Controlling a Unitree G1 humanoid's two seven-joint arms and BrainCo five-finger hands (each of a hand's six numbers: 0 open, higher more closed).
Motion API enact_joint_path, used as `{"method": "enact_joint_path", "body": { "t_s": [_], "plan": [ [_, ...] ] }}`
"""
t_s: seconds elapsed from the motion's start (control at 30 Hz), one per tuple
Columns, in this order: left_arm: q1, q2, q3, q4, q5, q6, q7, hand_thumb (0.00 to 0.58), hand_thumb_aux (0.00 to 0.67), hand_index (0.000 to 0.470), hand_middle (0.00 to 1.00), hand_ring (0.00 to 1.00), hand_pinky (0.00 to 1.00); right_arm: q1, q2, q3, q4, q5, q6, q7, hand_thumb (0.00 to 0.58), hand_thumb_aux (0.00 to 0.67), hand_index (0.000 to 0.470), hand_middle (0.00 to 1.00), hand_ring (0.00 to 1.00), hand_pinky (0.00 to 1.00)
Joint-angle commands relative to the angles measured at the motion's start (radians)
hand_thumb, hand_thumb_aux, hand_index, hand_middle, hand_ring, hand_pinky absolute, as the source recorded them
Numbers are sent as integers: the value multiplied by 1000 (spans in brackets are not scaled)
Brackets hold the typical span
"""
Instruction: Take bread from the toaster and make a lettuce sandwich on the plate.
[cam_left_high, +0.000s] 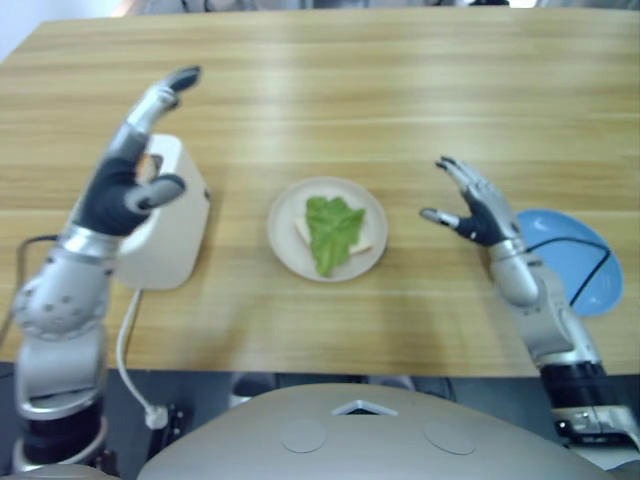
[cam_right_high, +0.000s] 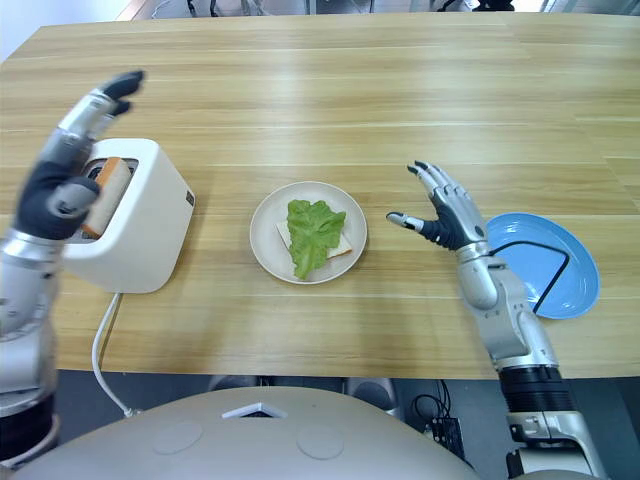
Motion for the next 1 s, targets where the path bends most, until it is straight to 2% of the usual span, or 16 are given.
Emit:
{"method": "enact_joint_path", "body": {
  "t_s": [0.03,0.2,0.43,0.6,0.97,1.0],
  "plan": [
    [60,89,128,36,150,10,-41,0,0,0,0,0,0,13,11,9,37,-8,-17,-25,0,0,0,0,0,0],
    [137,178,146,176,442,-1,-9,0,0,0,0,0,0,29,13,3,40,-16,-19,-43,0,0,0,0,0,0],
    [168,195,35,356,746,47,46,0,0,0,0,0,0,36,12,2,31,-20,-15,-51,0,0,0,0,0,0],
    [153,191,-18,431,839,75,73,0,0,0,0,0,0,47,11,2,32,-21,-15,-58,0,0,0,0,0,0],
    [161,181,-55,456,844,84,62,0,0,0,0,0,0,64,16,4,34,-30,-10,-66,0,0,0,0,0,0],
    [162,183,-55,457,841,84,59,425,323,222,0,0,0,66,16,3,34,-30,-10,-66,0,0,0,0,0,0]
  ]
}}
